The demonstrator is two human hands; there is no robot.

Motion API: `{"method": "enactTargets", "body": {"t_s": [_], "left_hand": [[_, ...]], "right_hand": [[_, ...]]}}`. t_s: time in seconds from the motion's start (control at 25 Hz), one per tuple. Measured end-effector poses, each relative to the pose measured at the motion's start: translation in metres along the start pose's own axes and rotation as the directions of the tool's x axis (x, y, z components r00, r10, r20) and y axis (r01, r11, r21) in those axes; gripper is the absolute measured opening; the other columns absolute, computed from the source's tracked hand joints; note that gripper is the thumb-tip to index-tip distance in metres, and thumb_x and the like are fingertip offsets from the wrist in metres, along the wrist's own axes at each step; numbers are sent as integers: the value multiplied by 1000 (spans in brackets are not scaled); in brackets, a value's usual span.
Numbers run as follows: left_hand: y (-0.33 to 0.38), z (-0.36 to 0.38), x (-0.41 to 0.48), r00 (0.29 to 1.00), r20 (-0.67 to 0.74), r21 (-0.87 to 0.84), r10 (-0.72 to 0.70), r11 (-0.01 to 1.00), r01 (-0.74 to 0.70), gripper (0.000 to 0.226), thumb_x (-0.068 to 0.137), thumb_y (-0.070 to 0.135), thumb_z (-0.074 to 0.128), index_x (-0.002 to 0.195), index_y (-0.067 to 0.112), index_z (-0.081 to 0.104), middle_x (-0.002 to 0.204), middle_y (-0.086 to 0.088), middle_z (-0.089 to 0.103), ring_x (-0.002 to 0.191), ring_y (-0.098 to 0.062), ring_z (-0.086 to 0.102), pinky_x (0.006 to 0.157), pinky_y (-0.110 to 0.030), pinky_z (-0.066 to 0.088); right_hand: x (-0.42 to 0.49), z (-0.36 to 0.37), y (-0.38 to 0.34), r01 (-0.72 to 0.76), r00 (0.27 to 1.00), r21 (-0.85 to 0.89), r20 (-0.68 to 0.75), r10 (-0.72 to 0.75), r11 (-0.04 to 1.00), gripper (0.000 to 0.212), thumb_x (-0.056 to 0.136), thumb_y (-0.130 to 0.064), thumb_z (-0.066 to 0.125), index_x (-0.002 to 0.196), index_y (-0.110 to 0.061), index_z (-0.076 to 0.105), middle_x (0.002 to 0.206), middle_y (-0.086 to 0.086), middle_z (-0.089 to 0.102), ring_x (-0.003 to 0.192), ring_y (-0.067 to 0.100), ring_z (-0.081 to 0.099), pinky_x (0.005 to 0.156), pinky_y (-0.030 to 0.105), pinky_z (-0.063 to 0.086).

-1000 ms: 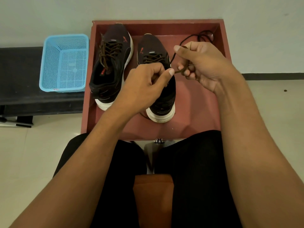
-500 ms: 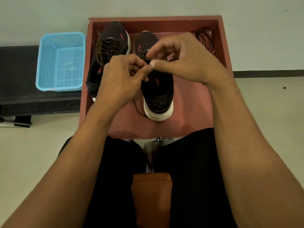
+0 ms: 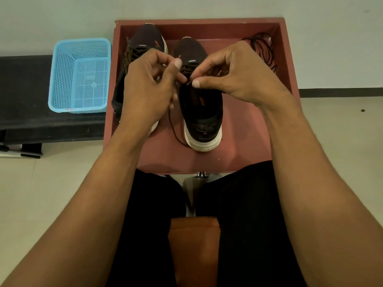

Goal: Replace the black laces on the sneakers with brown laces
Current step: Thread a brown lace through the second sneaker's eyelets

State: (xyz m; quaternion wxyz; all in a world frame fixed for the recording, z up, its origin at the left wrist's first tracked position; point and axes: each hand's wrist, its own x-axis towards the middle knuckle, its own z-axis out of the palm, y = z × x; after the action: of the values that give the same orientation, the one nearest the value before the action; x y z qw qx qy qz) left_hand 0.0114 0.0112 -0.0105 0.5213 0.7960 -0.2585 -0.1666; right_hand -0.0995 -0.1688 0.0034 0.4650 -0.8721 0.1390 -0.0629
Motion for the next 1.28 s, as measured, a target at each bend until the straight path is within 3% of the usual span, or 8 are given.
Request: {"method": "enactTargets", "body": {"t_s": [0.12,0.2,0.28,0.48,0.6,0.68,1.08,1.28], "left_hand": [[-7,0,0,1000,-14,198,1,980,2,20,101,40,64,98,21,68,78,4,75,56,-11,67,56,-37,60],[-9,2,-4,999,7,315,-44,948,40,24,95,46,72,96,23,70,77,5,73,56,-10,70,59,-32,61],[-10,5,-6,997,28,333,-76,941,63,27,91,45,78,99,21,72,77,7,73,52,-6,70,58,-26,60],[-8,5,-5,997,9,298,-79,952,73,12,94,31,77,99,20,77,75,6,74,54,-7,72,59,-27,63],[-7,4,-5,992,21,262,-122,959,113,9,96,26,76,101,18,77,70,3,74,55,-10,73,59,-29,63],[-6,3,-4,990,27,242,-141,961,130,10,97,26,76,101,18,77,71,1,75,57,-12,74,61,-31,64],[-7,5,-3,989,1,199,-146,970,143,18,94,25,79,109,15,78,78,4,76,63,-5,75,59,-26,62],[-8,5,-3,985,-23,188,-171,967,172,15,93,25,80,102,15,79,76,2,76,63,-5,75,59,-25,62]], "right_hand": [[1,-2,9,-24,989,-14,-148,21,1000,17,90,-31,83,100,-18,83,87,-12,76,77,-4,69,73,11,51],[4,0,12,-43,984,-81,-175,28,996,12,88,-31,82,94,-20,82,83,-12,75,73,-4,67,70,12,51],[6,4,12,-56,987,-150,-157,32,987,10,85,-30,79,89,-22,80,78,-12,72,68,-4,63,68,14,52],[11,16,4,-55,995,-273,-97,30,961,7,81,-32,78,84,-26,79,70,-13,67,60,-6,58,60,7,42],[15,28,2,-66,994,-297,-101,37,952,9,79,-37,76,84,-29,80,72,-13,70,69,0,64,76,26,56],[17,33,1,-79,992,-294,-121,45,953,9,80,-38,75,84,-31,79,73,-15,70,74,1,67,86,40,58],[17,40,1,-142,981,-232,-163,105,962,12,79,-45,72,81,-35,79,71,-19,70,75,1,68,91,49,57],[16,39,1,-115,992,-255,-83,97,960,13,79,-45,69,82,-37,78,76,-20,71,85,2,68,94,52,54]]}}
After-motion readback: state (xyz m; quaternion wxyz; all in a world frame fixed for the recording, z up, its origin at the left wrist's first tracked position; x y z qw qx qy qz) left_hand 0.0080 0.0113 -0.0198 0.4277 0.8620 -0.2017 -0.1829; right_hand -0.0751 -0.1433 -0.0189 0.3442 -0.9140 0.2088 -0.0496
